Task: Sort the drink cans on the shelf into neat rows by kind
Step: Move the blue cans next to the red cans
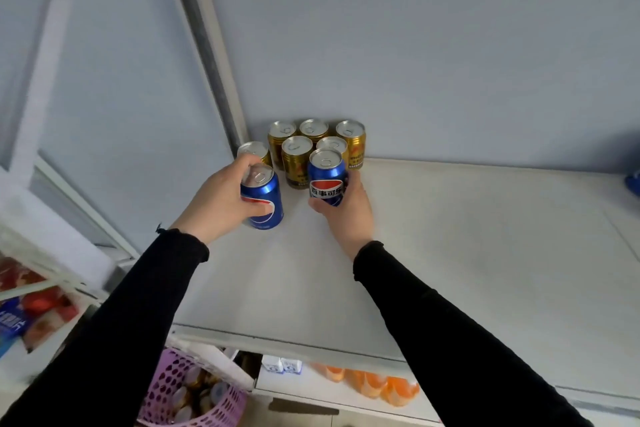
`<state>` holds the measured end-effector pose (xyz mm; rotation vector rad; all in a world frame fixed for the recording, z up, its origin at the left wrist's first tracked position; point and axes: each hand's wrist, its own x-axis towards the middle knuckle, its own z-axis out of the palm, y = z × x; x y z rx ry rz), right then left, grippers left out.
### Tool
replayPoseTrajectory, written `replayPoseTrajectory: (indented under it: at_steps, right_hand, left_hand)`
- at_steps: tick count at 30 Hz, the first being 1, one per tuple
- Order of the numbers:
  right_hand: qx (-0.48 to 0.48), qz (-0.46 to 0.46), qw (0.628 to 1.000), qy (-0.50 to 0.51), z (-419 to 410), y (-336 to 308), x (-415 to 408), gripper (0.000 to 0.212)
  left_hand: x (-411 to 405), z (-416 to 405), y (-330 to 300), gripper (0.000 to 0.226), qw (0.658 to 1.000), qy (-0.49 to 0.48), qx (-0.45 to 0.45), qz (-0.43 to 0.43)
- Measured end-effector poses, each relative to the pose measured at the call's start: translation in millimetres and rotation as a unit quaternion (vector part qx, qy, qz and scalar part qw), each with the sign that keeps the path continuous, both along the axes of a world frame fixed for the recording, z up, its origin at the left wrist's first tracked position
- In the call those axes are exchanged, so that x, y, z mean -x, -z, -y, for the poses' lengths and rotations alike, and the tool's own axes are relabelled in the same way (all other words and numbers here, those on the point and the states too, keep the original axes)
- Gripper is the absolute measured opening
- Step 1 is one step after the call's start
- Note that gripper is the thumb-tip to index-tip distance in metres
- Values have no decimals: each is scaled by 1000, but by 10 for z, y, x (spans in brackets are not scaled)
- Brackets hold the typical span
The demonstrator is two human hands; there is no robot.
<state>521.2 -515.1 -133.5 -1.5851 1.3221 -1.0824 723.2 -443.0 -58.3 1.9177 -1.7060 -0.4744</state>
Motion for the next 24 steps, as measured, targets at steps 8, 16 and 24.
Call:
replayPoseTrajectory:
  at_steps: [8, 16, 24]
  right_hand:
    - [-10, 55, 996, 76, -464, -195, 754, 61]
    - [22, 53, 980, 189, -868, -295, 2202, 57]
    - [34, 28, 966, 254, -1156, -215, 4089, 60]
  left_hand:
    - [658, 88, -9, 67, 993, 105, 46, -40]
    - [2081, 325, 29, 74, 974, 219, 45, -25]
    - [3917, 286, 26, 69, 961, 271, 41, -46]
